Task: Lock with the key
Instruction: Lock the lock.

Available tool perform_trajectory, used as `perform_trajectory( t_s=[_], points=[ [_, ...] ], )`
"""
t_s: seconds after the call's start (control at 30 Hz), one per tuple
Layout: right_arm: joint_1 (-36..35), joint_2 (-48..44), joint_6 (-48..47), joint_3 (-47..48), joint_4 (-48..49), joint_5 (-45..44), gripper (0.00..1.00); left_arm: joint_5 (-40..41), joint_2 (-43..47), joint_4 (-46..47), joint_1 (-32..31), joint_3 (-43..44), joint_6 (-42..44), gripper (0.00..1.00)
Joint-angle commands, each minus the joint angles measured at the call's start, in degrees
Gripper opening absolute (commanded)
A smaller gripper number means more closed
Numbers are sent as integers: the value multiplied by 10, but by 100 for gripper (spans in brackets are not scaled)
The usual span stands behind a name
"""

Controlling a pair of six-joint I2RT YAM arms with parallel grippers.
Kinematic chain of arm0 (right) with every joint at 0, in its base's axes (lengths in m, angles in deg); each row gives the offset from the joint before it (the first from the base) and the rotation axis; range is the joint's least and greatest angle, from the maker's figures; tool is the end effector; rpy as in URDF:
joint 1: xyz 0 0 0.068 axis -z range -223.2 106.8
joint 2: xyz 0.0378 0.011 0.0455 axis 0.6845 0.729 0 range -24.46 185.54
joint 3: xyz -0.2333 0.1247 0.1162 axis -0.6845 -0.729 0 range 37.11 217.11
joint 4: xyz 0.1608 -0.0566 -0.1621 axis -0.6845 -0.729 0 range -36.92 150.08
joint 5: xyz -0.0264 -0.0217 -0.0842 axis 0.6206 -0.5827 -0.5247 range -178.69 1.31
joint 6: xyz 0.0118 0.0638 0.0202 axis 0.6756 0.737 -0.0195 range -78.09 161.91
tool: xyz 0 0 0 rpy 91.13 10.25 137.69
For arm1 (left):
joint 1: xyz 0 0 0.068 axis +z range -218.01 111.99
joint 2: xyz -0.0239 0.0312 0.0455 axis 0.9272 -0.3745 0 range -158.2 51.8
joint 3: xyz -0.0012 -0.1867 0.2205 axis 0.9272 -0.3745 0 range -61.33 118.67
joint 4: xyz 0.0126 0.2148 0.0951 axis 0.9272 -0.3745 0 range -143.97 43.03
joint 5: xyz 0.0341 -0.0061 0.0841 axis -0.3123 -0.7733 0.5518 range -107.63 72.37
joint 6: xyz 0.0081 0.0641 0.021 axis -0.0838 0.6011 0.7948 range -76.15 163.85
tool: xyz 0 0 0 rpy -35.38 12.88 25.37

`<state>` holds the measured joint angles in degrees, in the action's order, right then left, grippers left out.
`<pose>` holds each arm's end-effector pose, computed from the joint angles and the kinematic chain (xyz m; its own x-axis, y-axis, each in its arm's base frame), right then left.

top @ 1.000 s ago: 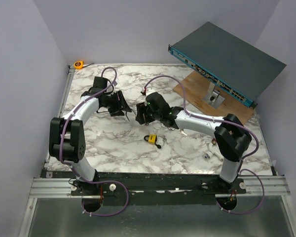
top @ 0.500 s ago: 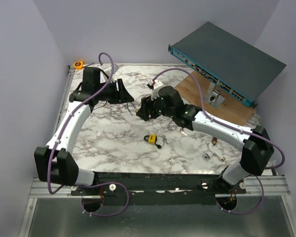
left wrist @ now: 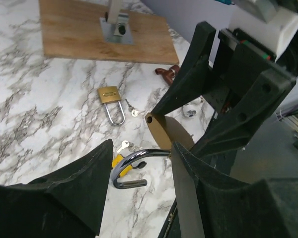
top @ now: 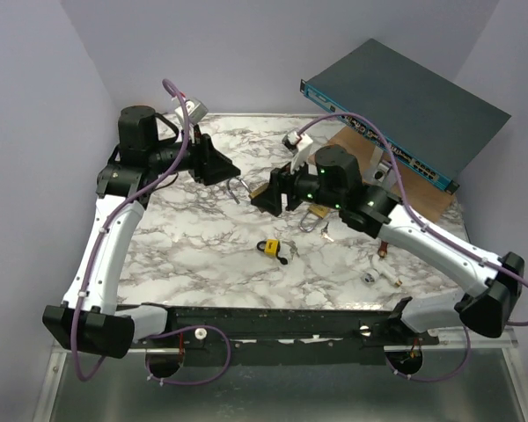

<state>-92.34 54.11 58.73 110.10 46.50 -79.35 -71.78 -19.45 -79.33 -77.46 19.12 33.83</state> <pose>0.1939 0.2379 0.3852 -0.4505 -0.0843 -0.8888 -0.7483 0.5786 0.3244 0.2212 -0.0818 0.4314 -0.5266 -0.0156 -0.8500 0.7512 0.4595 -0.4739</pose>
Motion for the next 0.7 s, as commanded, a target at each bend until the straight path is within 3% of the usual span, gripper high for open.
perform_trajectory(
  t_s=[0.0, 0.17, 0.27, 0.47, 0.67],
  points=[
    [-1, -71, 3, 52, 10, 63, 23, -98, 37, -35, 1, 32, 69, 50],
    [-1, -97, 8, 65, -4, 92, 23, -153, 27, -57, 1, 63, 88, 50],
    [-1, -104, 9, 73, -11, 93, 23, -202, 30, -25, 1, 59, 68, 50],
    [-1, -106, 6, 96, -24, 98, 23, -212, 45, -23, -5, 51, 66, 49],
    [-1, -104, 8, 106, -24, 109, 23, -202, 38, -26, -19, 58, 60, 35]
  ],
)
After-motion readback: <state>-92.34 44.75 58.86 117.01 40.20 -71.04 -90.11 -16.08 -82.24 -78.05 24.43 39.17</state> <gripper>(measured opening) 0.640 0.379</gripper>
